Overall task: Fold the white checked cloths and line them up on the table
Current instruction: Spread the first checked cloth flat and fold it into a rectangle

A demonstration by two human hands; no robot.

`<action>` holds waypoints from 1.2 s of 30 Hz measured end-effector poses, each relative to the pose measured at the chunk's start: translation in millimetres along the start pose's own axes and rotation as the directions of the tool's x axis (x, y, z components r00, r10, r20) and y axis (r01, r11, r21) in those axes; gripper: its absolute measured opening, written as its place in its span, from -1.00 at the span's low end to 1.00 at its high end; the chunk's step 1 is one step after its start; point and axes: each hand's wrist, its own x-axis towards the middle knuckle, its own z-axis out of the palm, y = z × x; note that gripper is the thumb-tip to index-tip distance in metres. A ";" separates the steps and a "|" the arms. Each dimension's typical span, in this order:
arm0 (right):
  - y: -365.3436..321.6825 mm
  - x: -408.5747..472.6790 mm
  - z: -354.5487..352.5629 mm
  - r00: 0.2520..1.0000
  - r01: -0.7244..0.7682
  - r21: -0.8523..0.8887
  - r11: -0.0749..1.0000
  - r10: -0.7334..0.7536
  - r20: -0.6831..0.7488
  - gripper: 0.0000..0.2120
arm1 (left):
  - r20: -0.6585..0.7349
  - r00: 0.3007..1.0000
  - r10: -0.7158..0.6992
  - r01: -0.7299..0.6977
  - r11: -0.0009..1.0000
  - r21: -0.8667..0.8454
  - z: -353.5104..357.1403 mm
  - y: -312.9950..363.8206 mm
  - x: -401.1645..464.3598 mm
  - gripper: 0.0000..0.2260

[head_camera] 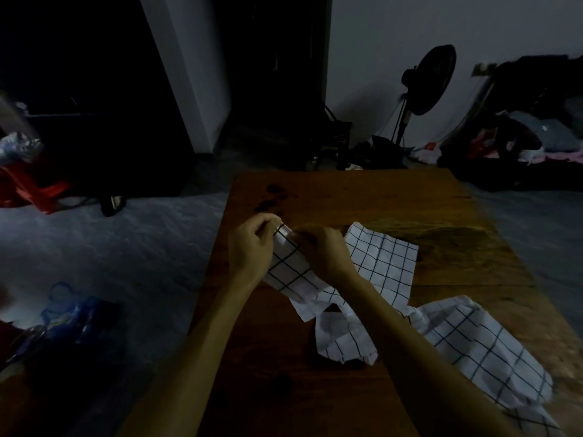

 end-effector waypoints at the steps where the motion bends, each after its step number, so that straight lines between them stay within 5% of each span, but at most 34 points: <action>1: 1.5 -2.2 0.9 1.000 -0.008 0.007 1.000 0.008 -0.007 -0.81 | -0.018 1.000 -0.004 0.004 1.000 -0.005 0.0 0.2 0.0 -0.86; 14: 38.2 -40.3 -1.4 0.989 -0.146 -0.056 0.988 0.144 -0.039 -0.84 | -0.177 0.983 -0.052 0.044 0.998 -0.051 -4.0 0.9 7.3 -0.86; 20: 70.4 -57.1 -3.3 0.936 -0.338 -0.193 0.921 0.351 0.037 -0.83 | -0.222 0.974 -0.038 0.026 0.998 -0.056 -13.5 -0.1 8.6 -0.86; 25: 48.4 -43.7 -4.6 0.911 -0.367 0.066 0.928 0.373 -0.178 -0.79 | -0.030 0.999 0.036 -0.034 0.998 0.052 -2.4 -3.2 4.7 -0.86; 27: 27.5 -32.6 -7.9 0.948 -0.275 0.187 0.943 0.298 -0.111 -0.71 | 0.045 0.998 0.050 -0.053 0.997 0.056 4.5 -0.8 -0.7 -0.85; 30: 7.0 -19.2 -9.7 0.988 -0.140 0.141 0.980 0.130 0.079 -0.73 | 0.104 0.990 0.091 -0.096 0.994 0.042 9.1 8.6 -6.5 -0.84; 32: 2.6 -13.4 -7.9 0.993 -0.101 0.128 0.987 0.091 0.081 -0.85 | 0.100 0.990 0.096 -0.098 0.995 0.017 6.7 14.7 -8.4 -0.81; 36: 3.5 -12.1 -16.3 0.986 -0.159 0.365 0.917 0.168 0.009 -0.92 | 0.139 0.990 0.025 -0.025 1.000 -0.007 -0.3 8.3 -6.3 -0.64</action>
